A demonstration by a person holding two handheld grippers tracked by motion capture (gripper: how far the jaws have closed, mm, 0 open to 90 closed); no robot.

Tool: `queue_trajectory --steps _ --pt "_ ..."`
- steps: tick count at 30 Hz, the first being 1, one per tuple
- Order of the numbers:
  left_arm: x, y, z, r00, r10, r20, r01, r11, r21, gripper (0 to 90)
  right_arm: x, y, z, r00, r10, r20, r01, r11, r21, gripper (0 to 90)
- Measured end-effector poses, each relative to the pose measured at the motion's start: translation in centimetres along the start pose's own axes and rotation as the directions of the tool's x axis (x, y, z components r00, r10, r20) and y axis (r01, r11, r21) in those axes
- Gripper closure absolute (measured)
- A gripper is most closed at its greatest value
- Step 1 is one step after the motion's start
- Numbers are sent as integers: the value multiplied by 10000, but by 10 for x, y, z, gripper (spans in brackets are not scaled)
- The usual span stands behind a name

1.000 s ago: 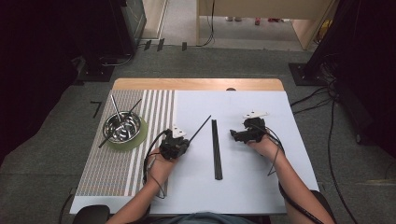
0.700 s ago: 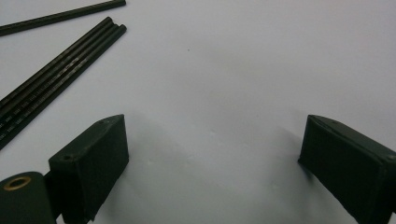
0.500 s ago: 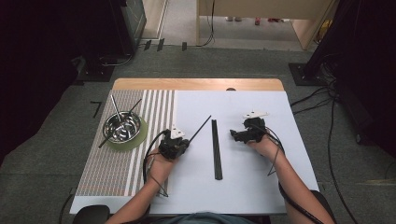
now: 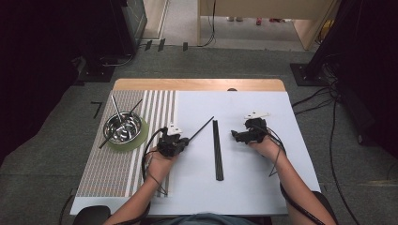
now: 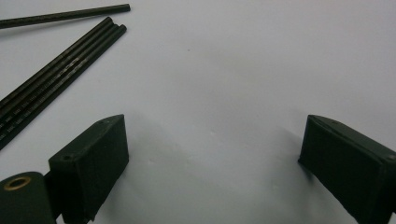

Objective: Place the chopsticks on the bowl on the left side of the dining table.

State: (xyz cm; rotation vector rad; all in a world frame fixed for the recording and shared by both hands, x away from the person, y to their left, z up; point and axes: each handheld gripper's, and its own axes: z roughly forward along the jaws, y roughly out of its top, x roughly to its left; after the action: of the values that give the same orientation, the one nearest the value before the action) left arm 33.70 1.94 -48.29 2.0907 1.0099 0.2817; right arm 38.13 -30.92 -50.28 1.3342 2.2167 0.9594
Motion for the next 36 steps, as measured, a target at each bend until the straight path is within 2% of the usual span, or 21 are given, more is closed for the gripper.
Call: queue_trajectory --steps 8,36 --pt "3 6 -8 9999 -40 121 44 9995 -324 876 0 0 0 10000 -3 1 3 10000 -1 74" --pt "18 19 -24 9996 -126 270 133 9996 -260 876 0 0 0 10000 -3 -2 3 10000 0 74"
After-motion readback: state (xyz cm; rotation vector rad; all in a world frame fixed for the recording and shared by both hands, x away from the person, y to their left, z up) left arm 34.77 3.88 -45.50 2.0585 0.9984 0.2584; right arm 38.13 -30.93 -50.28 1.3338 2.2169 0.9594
